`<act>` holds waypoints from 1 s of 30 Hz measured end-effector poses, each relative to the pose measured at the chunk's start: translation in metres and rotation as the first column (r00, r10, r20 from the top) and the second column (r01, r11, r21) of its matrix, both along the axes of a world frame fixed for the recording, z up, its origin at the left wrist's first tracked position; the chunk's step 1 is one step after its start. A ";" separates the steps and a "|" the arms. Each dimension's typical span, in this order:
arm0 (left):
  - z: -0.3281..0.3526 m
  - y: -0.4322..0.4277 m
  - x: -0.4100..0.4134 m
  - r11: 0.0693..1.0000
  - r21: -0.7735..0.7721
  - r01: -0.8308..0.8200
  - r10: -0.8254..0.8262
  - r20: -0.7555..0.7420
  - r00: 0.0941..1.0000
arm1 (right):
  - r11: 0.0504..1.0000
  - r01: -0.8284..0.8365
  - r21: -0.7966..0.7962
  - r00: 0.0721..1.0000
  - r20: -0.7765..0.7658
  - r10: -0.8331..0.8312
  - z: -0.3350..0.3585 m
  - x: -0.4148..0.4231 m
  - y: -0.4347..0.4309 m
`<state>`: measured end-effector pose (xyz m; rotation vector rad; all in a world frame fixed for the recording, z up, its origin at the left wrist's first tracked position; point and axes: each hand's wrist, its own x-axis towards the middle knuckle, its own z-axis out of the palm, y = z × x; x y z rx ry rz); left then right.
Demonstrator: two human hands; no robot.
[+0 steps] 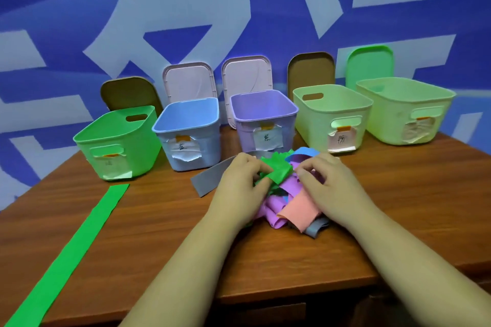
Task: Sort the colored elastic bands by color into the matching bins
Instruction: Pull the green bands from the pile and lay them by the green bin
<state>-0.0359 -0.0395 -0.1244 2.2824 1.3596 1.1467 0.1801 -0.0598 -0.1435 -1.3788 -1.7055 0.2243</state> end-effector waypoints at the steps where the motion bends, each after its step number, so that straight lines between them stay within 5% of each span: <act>1: 0.000 -0.001 0.001 1.000 0.004 0.005 -0.005 0.015 1.000 | 1.000 -0.006 0.007 1.000 0.030 0.006 -0.001 -0.001 -0.001; 8: 0.003 -0.007 0.004 0.996 -0.079 0.047 -0.029 0.215 0.976 | 0.991 -0.049 0.125 0.989 0.146 0.030 0.001 -0.004 -0.009; 13: 0.006 -0.012 0.003 0.991 -0.088 0.103 -0.079 0.242 0.967 | 0.979 -0.085 0.187 0.996 0.017 0.083 0.009 -0.004 -0.011; 18: 0.008 -0.012 0.001 0.987 -0.100 0.124 -0.092 0.283 0.955 | 0.966 -0.134 0.221 0.986 0.124 0.109 0.011 -0.004 -0.006; 30: 0.014 -0.017 -0.002 0.984 -0.097 0.149 -0.094 0.424 0.901 | 0.962 -0.217 0.167 0.946 0.280 0.165 0.055 -0.015 -0.004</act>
